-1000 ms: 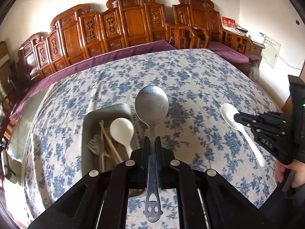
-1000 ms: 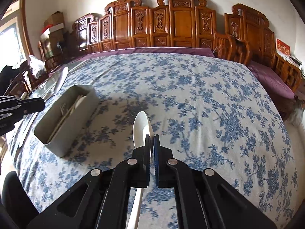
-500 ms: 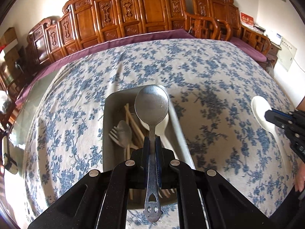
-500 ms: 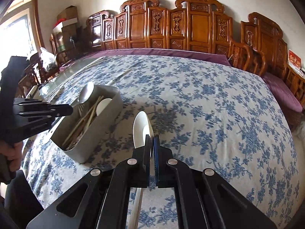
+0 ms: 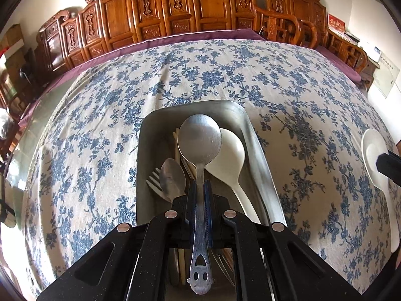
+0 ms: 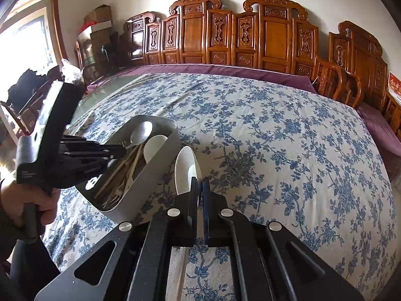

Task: Organize utensils
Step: 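Lower the metal spoon into the tray and open the left gripper while the right gripper carries the white spoon, then lower the white spoon into the tray and open the right gripper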

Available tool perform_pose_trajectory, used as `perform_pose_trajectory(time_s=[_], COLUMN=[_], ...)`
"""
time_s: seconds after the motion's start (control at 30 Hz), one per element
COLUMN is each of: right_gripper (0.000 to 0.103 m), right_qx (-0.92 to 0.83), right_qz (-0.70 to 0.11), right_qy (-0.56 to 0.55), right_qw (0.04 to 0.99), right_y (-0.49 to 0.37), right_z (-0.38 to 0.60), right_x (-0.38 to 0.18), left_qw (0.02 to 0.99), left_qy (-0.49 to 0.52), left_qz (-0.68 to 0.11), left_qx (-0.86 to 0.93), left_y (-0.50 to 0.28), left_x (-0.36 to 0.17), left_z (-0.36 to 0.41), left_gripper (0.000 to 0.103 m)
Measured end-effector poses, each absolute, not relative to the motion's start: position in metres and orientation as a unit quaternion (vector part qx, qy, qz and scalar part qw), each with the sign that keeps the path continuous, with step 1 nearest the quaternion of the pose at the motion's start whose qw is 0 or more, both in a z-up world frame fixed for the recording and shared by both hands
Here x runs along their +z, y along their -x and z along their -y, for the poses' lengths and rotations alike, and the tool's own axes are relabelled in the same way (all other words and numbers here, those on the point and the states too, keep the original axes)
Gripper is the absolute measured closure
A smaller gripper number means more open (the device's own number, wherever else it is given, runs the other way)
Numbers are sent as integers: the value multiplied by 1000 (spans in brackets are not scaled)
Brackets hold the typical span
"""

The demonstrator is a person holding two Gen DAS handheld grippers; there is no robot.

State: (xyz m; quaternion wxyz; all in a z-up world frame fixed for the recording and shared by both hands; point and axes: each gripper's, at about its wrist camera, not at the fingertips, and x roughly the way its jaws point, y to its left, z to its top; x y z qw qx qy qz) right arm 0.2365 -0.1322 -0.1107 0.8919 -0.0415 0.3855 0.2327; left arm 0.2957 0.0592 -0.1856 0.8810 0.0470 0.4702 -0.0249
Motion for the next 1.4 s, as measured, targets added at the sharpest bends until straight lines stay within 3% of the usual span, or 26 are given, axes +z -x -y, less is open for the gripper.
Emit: perform_pose_trajectory(time_s=[0.4, 0.47, 0.53, 0.87, 0.97, 1.07, 1.23, 1.4], right_gripper=[98, 98, 98, 98, 98, 98, 98, 98], right_qx=[244, 248, 252, 275, 280, 285, 289, 291], right_qz=[-387, -385, -382, -379, -383, -388, -392, -400], right_qy=[44, 45, 47, 51, 48, 42, 38, 24], right_qw=[888, 888, 888, 882, 879, 876, 873, 869], right_y=[-240, -239, -239, -243, -248, -255, -264, -280], right_z=[108, 101, 94, 55, 45, 37, 24, 9], right_x=[-109, -107, -104, -98, -99, -100, -103, -110], left_qw=[880, 883, 887, 897, 899, 901, 903, 900], left_qy=[-33, -33, -36, -34, -30, -28, -14, -4], left_qz=[-474, -468, -460, -441, -436, -433, -430, -435], left_qx=[-28, -29, -28, -23, -24, -22, -16, -16], left_y=[-286, -279, -273, -253, -247, -245, -242, -242], left_x=[-182, -174, -167, -142, -140, -140, -142, -147], left_z=[-74, -80, -86, -112, -118, -121, -133, -143], left_gripper=[96, 93, 81, 74, 55, 52, 29, 26])
